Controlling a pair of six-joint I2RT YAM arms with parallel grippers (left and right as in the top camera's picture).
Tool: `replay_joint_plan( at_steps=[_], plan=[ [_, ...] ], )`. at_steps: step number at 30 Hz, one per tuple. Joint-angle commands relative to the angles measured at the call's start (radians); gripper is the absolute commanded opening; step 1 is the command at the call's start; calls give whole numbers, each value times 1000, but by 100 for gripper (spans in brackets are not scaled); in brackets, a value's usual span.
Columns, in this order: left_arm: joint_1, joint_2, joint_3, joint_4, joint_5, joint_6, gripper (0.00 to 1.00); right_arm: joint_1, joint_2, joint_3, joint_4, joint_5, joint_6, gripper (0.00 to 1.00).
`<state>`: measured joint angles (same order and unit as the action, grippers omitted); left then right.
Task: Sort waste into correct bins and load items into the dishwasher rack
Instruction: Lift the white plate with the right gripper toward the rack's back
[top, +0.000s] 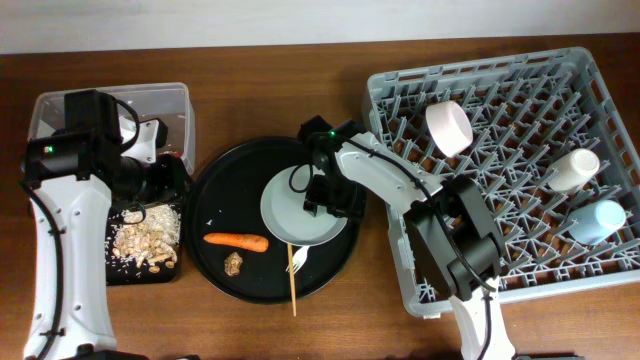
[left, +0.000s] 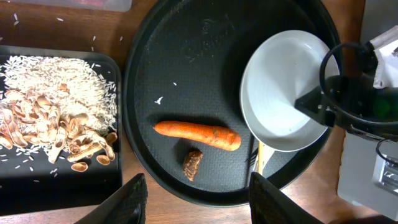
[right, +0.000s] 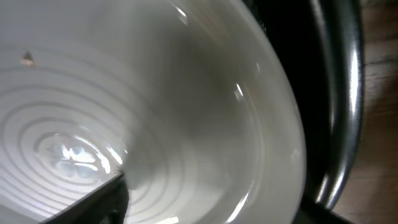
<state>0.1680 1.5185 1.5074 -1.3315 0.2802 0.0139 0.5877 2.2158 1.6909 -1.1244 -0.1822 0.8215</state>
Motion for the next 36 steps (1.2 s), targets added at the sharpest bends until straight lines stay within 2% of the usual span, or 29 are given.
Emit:
replay_joint_plan(
  at_steps=[1, 5, 6, 7, 11, 16, 19, 20, 26, 30, 31, 33, 36],
  plan=[
    [5, -6, 12, 2, 14, 1, 52, -1, 12, -36, 7, 64, 32, 51],
    [5, -6, 12, 2, 14, 1, 52, -22, -12, -31, 8, 93, 32, 24],
    [5, -6, 12, 2, 14, 1, 52, -35, -20, -23, 6, 93, 26, 11],
    [5, -6, 12, 2, 14, 1, 52, -47, -28, -18, 6, 93, 21, 4],
    [5, -6, 12, 2, 14, 1, 52, -103, -85, 18, 6, 97, -82, 4],
    [5, -6, 12, 3, 14, 1, 52, -162, -221, 151, -71, 100, -372, 4],
    [5, -6, 12, 2, 14, 1, 52, -193, -317, 231, -139, 224, -453, 4],
    [5, -6, 12, 2, 14, 1, 52, -202, -336, 242, -148, 268, -453, 4],
    [5, -6, 12, 2, 14, 1, 52, -310, -480, 264, -156, 834, -512, 4],
    [5, -6, 12, 2, 15, 1, 52, -387, -485, 263, -154, 1115, -503, 4],
    [5, -6, 12, 2, 15, 1, 52, -414, -480, 263, -154, 1214, -464, 4],
    [5, -6, 12, 1, 15, 1, 52, -453, -473, 262, -144, 1326, -396, 4],
    [5, -6, 12, -4, 15, 1, 52, -508, -455, 260, -93, 1366, -387, 4]
  ],
)
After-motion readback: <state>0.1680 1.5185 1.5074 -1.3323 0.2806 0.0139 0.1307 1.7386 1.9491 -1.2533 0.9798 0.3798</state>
